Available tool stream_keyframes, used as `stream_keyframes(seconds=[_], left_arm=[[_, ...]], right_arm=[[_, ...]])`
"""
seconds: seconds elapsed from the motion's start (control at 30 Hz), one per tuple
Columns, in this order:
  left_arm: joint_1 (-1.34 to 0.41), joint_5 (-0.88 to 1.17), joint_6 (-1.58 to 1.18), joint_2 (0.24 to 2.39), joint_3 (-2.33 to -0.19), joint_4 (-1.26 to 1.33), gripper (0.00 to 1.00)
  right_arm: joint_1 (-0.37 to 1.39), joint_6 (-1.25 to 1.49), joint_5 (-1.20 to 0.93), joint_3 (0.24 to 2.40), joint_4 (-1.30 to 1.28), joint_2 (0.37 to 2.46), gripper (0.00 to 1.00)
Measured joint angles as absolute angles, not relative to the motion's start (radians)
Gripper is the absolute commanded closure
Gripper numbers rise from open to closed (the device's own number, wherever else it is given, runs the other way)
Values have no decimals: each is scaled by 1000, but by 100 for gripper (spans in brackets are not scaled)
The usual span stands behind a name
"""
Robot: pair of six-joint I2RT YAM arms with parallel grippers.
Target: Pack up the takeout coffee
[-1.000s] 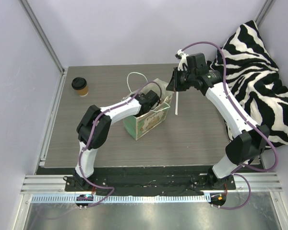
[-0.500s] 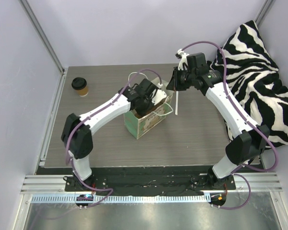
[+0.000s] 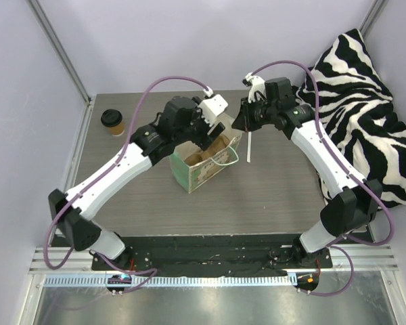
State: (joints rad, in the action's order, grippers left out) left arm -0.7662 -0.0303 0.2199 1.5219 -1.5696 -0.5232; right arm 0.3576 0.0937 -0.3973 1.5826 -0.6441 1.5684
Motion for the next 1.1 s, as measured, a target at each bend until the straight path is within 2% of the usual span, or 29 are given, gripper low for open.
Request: stream_keyframes(seconds=[0.07, 0.23, 0.5, 0.67, 0.87, 1.1], left_arm=[[-765, -8, 210, 1465, -1529, -448, 6], [-765, 36, 188, 1338, -1447, -299, 0], [-757, 75, 161, 1259, -1447, -185, 0], [-715, 36, 103, 1274, -1549, -247, 0], [-517, -1, -39, 1332, -1662, -359, 0], [-408, 113, -141, 1394, -1660, -529, 1]], right_arm=[[358, 50, -427, 1548, -623, 1545, 99], [358, -70, -499, 1504, -599, 1481, 99], [358, -246, -640, 1436, -582, 1346, 99], [358, -308, -698, 1446, -603, 1334, 99], [377, -339, -661, 1569, -712, 1449, 99], [406, -369, -616, 1656, -832, 1529, 99]])
